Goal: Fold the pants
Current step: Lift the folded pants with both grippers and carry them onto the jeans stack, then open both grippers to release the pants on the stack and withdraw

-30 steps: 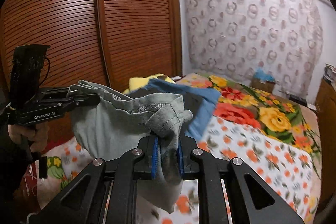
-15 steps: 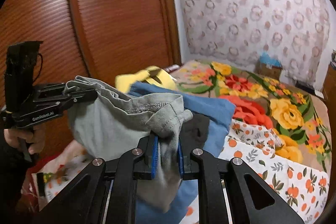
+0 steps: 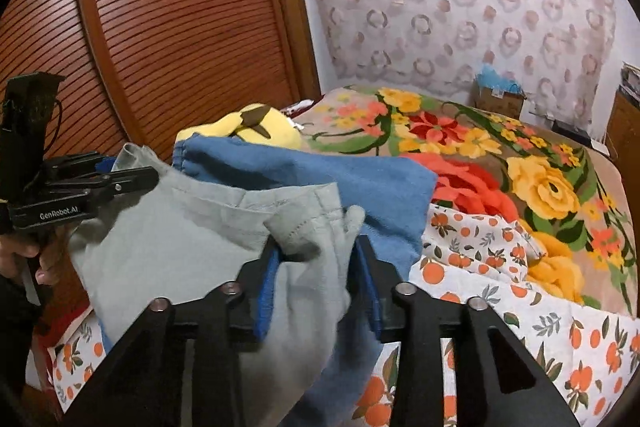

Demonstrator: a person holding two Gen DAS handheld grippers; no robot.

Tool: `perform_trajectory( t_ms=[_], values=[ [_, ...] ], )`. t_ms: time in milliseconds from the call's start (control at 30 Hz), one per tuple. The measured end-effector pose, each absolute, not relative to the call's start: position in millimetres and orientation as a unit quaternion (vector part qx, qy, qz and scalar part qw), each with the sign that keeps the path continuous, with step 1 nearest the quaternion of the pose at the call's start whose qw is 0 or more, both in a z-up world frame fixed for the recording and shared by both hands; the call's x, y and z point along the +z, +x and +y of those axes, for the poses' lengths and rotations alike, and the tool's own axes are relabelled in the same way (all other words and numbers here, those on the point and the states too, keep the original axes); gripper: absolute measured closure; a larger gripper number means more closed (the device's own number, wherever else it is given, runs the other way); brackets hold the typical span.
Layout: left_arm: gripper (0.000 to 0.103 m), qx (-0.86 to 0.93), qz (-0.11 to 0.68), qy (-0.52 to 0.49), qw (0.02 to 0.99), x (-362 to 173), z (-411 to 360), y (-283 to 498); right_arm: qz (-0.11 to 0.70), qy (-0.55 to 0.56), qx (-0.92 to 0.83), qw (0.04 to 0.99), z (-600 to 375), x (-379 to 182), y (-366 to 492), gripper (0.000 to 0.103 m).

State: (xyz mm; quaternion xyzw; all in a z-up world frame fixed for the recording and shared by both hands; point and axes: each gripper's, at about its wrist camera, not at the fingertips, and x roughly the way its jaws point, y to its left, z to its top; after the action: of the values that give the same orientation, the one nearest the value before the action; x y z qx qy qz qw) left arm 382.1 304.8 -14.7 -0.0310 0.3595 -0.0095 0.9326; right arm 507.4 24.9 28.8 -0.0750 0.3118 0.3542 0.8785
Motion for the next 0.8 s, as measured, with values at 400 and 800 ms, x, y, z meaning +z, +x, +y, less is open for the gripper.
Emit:
perform_trajectory(
  t_ms=[400, 800],
  values=[
    [0.053, 0.031, 0.333, -0.021, 0.942, -8, 313, 374, 0.278, -0.062, 0.332, 0.899, 8, 31, 469, 0.05],
    [0.045, 0.018, 0.282, 0.019, 0.959, 20, 235, 308, 0.256, -0.057, 0.329, 0.907, -11, 27, 403, 0.05]
  ],
)
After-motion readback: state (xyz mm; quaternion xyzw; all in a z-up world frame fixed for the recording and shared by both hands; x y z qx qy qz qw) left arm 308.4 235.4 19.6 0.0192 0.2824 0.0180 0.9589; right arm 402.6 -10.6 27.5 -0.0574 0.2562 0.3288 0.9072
